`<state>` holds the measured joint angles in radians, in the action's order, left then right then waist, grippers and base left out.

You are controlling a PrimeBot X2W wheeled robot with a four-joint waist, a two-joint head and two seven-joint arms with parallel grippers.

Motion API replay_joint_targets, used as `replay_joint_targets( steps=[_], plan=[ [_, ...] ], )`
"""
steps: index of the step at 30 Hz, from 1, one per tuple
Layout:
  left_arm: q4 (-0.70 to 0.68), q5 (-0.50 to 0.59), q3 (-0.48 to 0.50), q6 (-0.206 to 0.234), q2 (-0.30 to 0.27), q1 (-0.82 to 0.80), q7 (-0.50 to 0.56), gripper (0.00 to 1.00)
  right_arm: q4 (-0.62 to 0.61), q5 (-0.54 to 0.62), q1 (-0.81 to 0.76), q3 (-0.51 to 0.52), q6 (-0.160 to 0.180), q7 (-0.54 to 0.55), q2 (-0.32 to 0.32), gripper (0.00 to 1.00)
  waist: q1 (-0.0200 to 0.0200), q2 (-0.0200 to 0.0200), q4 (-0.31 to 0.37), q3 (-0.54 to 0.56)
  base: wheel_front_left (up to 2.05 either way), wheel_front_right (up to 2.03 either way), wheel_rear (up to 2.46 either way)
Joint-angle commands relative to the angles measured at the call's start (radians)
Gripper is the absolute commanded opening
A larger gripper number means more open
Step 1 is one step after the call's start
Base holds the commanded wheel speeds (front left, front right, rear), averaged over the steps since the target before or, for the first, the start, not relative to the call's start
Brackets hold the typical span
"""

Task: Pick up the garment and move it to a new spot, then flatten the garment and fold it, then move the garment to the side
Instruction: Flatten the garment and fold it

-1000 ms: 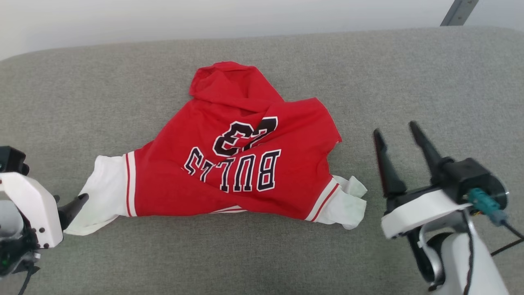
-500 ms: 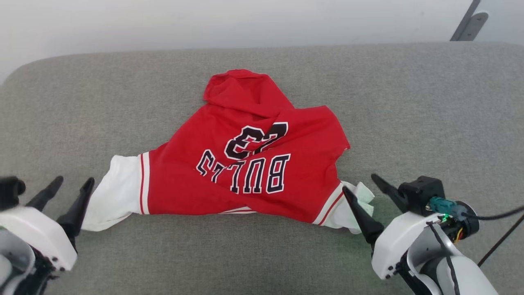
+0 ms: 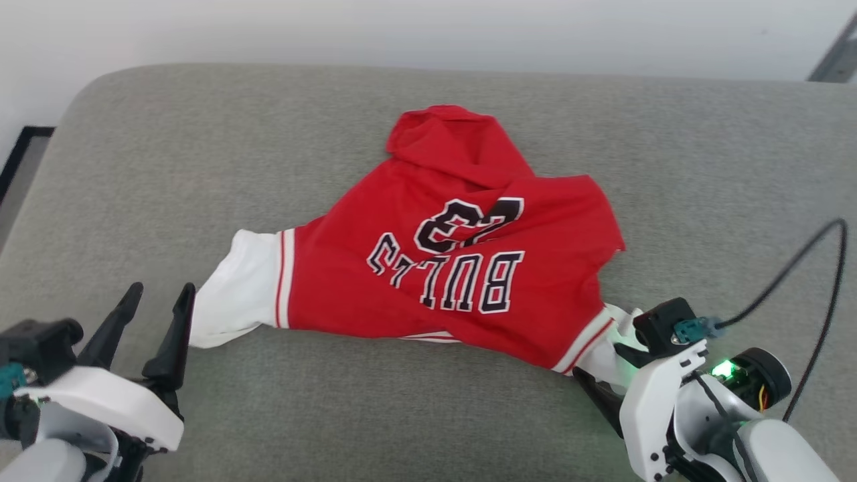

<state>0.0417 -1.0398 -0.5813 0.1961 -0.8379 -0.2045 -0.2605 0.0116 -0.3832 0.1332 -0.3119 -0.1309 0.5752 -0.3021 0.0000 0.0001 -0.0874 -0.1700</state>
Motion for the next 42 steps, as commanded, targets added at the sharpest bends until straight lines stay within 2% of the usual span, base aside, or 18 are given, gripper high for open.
replay_joint_targets(
  steps=[1, 9, 10, 11, 17, 22, 26, 30, 34, 42],
  plan=[
    [-0.005, 0.051, 0.049, -0.015, 0.039, 0.038, -0.006, 1.00, 0.011, 0.003, 0.016, -0.005, 0.000, 0.031, -0.012, 1.00, 0.0000, -0.0001, -0.026, -0.005, 0.00, 0.00, 0.00],
    [0.008, 0.225, 0.261, -0.087, 0.229, 0.176, -0.006, 1.00, 0.096, 0.024, 0.078, -0.070, 0.000, 0.124, -0.048, 1.00, 0.0000, -0.0001, -0.079, -0.006, 0.00, 0.00, 0.00],
    [0.010, 0.239, 0.283, -0.097, 0.250, 0.190, -0.006, 1.00, 0.112, 0.031, 0.087, -0.078, 0.000, 0.126, -0.053, 0.39, 0.0000, -0.0001, -0.084, -0.005, 0.00, 0.00, 0.00],
    [0.013, 0.252, 0.303, -0.111, 0.272, 0.201, -0.006, 1.00, 0.125, 0.034, 0.097, -0.078, 0.000, 0.119, -0.054, 0.00, 0.0000, -0.0001, -0.090, -0.003, 0.00, 0.00, 0.00],
    [0.022, 0.317, 0.383, -0.174, 0.359, 0.255, -0.006, 1.00, 0.151, -0.003, 0.131, -0.036, 0.000, 0.134, -0.023, 0.00, 0.0000, -0.0001, -0.115, 0.011, 0.00, 0.00, 0.00],
    [0.033, 0.359, 0.435, -0.230, 0.417, 0.278, -0.006, 1.00, 0.099, -0.058, 0.160, 0.013, 0.000, 0.204, -0.024, 0.00, 0.0000, -0.0001, -0.131, 0.016, 0.00, 0.00, 0.00],
    [0.048, 0.390, 0.458, -0.259, 0.450, 0.285, -0.006, 1.00, 0.043, -0.096, 0.202, 0.057, 0.000, 0.251, -0.029, 0.00, 0.0000, -0.0001, -0.141, 0.013, 0.00, 0.00, 0.00],
    [0.063, 0.409, 0.469, -0.279, 0.476, 0.272, -0.006, 1.00, 0.050, -0.082, 0.273, 0.087, 0.000, 0.238, -0.034, 0.00, 0.0000, -0.0001, -0.149, 0.007, 0.00, 0.00, 0.00],
    [0.076, 0.424, 0.469, -0.296, 0.495, 0.253, -0.006, 1.00, 0.127, -0.065, 0.366, 0.095, 0.000, 0.195, -0.039, 0.00, 0.0000, -0.0001, -0.162, 0.001, 0.00, 0.00, 0.00],
    [0.119, 0.445, 0.435, -0.319, 0.520, 0.210, -0.006, 1.00, 0.468, -0.032, 0.581, 0.053, 0.000, 0.005, -0.037, 0.00, 0.0000, -0.0001, -0.211, -0.015, 0.00, 0.00, 0.00]
  ],
)
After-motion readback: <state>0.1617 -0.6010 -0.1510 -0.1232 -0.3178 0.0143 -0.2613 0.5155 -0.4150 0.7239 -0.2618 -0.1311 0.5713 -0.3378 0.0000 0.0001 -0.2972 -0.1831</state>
